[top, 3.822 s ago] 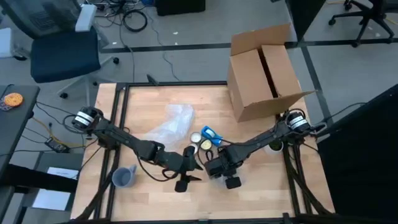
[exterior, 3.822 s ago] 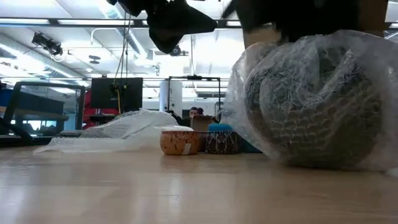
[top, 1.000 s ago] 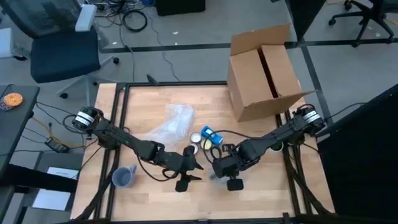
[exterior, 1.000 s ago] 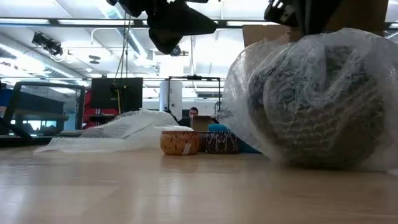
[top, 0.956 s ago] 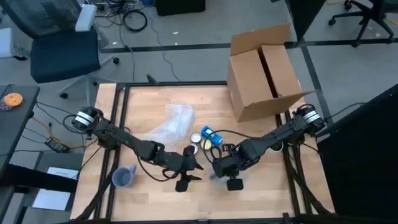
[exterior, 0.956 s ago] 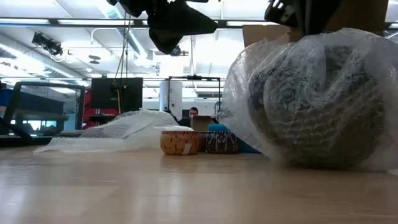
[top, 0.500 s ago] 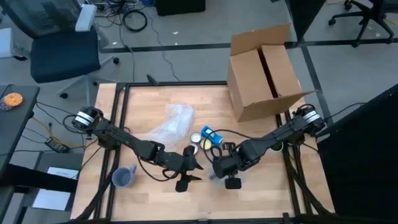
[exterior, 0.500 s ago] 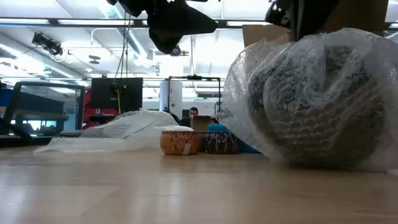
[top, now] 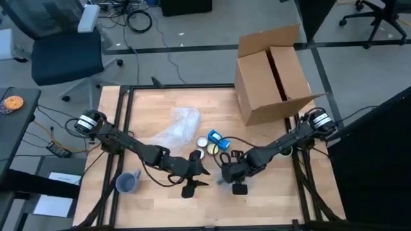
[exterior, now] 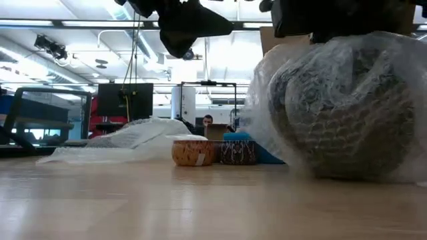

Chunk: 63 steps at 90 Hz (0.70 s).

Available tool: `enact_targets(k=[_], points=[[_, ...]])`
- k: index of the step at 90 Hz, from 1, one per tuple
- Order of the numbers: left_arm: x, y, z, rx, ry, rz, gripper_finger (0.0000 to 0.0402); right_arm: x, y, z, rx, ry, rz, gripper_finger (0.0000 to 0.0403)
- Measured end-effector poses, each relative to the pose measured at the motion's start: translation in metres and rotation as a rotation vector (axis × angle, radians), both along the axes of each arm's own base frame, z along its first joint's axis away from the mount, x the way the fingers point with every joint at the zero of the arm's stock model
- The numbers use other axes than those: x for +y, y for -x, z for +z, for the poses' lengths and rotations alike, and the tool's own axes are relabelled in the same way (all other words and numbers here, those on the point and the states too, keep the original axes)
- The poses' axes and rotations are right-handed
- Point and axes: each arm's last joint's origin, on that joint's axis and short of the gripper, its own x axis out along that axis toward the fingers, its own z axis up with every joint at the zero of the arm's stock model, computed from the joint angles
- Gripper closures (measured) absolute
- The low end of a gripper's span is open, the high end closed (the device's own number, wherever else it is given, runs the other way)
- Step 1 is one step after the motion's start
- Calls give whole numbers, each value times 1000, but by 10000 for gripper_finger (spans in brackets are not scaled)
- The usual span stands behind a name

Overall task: Wrap mug
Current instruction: Wrap the black mug with the transparent bubble wrap

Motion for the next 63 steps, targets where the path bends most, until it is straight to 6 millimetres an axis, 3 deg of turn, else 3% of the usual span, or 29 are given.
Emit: enact_targets(k=[36, 63], points=[[0, 0, 0, 0, -1, 0, 214, -2, -5, 3, -11, -30, -23, 402], [0, 0, 0, 1, -2, 0, 214, -8, -11, 38, 112, -134, -84, 402]])
